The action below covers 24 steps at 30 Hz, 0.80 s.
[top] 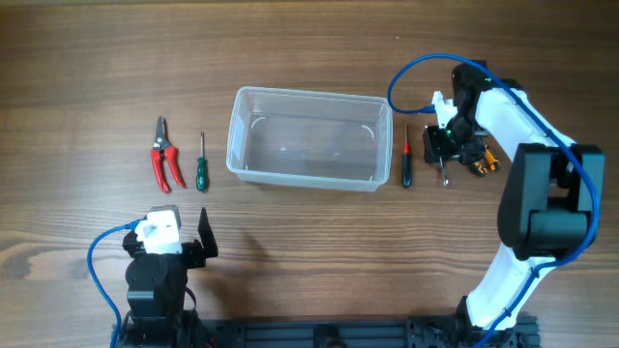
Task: Pack container
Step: 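Move the right gripper over the silver socket wrench and lower, then close the right gripper on the socket wrench and lift it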
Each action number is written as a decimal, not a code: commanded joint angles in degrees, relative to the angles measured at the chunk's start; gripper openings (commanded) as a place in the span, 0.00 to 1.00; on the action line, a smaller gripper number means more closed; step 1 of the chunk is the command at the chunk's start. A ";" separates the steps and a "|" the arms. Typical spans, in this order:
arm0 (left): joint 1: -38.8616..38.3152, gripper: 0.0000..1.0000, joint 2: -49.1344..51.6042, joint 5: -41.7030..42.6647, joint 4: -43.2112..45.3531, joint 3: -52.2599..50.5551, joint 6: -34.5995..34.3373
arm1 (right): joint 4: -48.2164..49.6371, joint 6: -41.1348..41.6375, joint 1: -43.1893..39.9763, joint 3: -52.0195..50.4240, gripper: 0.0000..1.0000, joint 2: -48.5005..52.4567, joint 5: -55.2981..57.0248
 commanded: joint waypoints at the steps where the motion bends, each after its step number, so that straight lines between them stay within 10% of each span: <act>1: 0.37 1.00 -0.46 -0.33 0.04 -0.33 1.05 | 1.95 -0.76 0.24 -0.17 0.53 0.85 0.42; 11: 0.37 1.00 -0.46 -0.33 0.04 -0.35 1.05 | 2.43 -0.61 0.22 -0.17 0.50 0.87 0.39; 18: 0.37 1.00 -0.46 -0.33 0.04 -0.33 1.05 | 1.16 -0.63 0.22 -0.17 0.18 0.87 0.37; 24: 0.37 1.00 -0.46 -0.33 0.04 -0.33 1.05 | 0.61 -0.61 0.22 -0.17 0.14 0.87 0.37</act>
